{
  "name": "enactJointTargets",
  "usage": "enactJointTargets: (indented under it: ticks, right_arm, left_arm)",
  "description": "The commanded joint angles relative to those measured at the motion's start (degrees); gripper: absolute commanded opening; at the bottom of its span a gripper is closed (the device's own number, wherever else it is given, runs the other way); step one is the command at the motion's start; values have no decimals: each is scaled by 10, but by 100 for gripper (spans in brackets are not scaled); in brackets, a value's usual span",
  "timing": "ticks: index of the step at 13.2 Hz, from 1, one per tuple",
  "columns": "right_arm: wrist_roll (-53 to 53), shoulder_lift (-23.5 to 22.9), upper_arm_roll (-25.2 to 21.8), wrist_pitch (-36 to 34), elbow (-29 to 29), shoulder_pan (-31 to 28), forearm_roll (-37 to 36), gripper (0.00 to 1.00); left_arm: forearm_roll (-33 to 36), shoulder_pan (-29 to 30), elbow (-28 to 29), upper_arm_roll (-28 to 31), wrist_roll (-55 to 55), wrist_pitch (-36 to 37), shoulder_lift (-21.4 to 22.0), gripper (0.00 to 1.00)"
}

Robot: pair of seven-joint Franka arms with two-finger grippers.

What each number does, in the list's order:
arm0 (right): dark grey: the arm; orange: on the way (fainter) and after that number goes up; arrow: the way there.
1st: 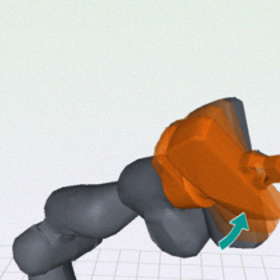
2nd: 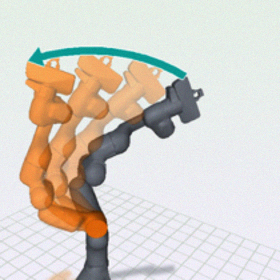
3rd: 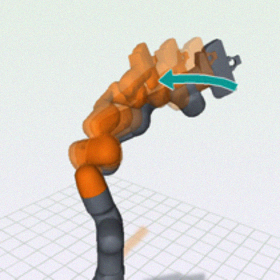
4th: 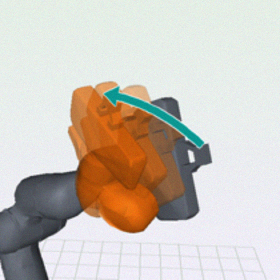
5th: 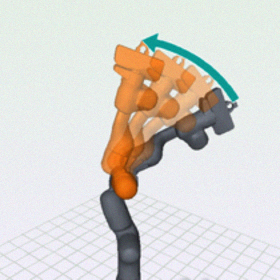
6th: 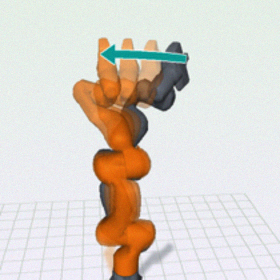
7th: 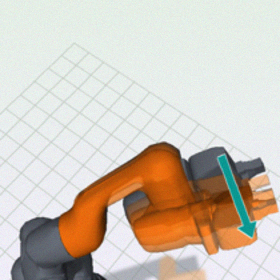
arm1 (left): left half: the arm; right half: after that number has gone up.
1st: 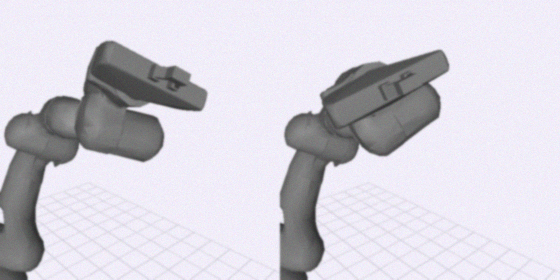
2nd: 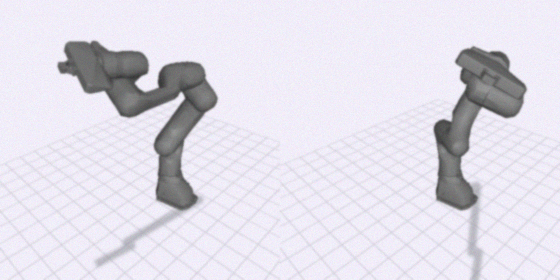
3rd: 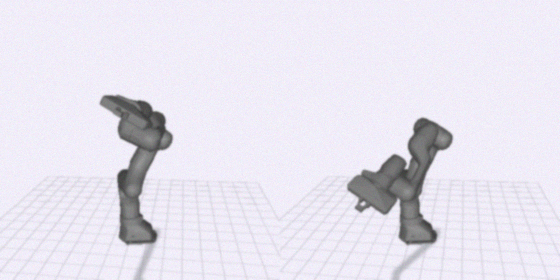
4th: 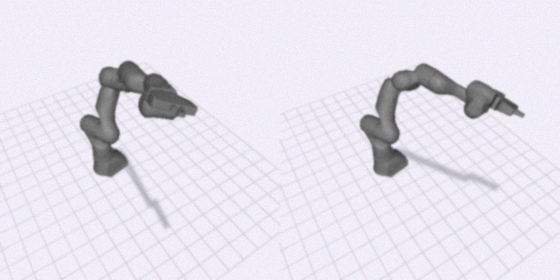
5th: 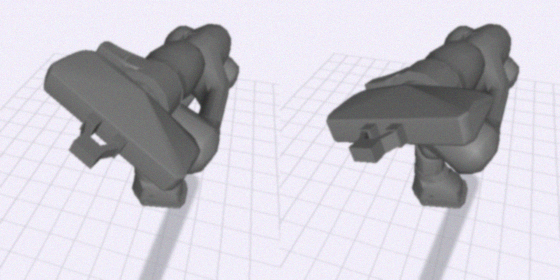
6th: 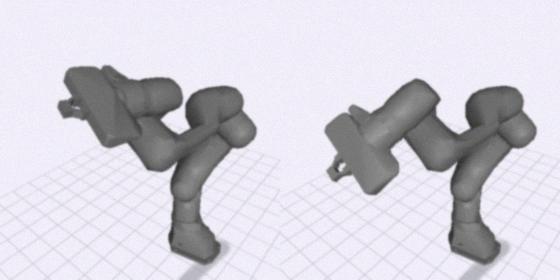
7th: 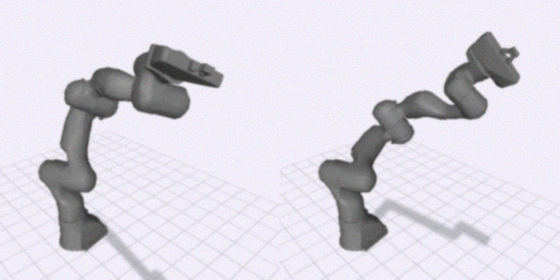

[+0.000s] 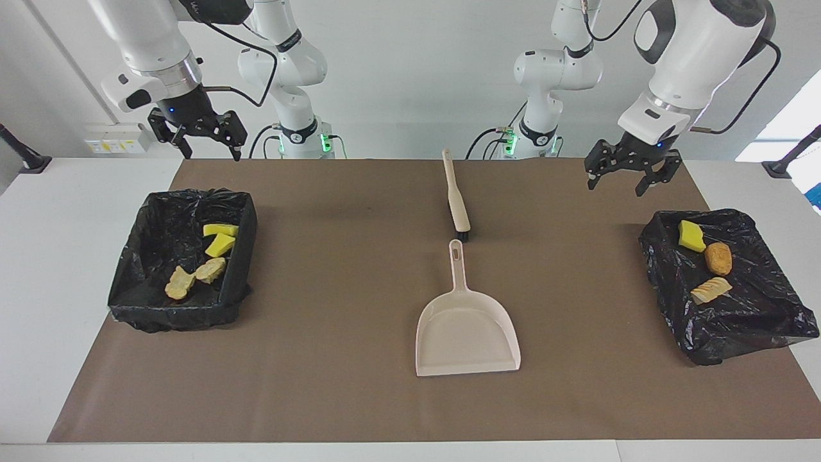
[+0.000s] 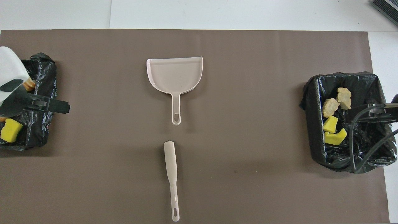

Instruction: Sweep and dump trash in bin

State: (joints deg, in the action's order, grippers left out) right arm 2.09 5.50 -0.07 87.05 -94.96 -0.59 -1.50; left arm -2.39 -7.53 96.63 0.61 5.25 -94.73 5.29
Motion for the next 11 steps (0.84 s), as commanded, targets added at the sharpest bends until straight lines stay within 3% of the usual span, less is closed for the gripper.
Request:
enactJointTargets:
  ticks: [1, 4, 11]
  right_arm:
    - [4, 8, -4, 16, -14, 1, 2, 100]
    - [5, 8, -4, 17, -14, 1, 3, 100]
    - [2, -7, -1, 14, 10, 0, 1, 100]
  left_arm:
    - [12, 10, -80, 11, 33, 81, -6, 100]
    - [10, 16, -155, 24, 35, 138, -45, 100]
    - [12, 15, -159, 26, 34, 141, -48, 100]
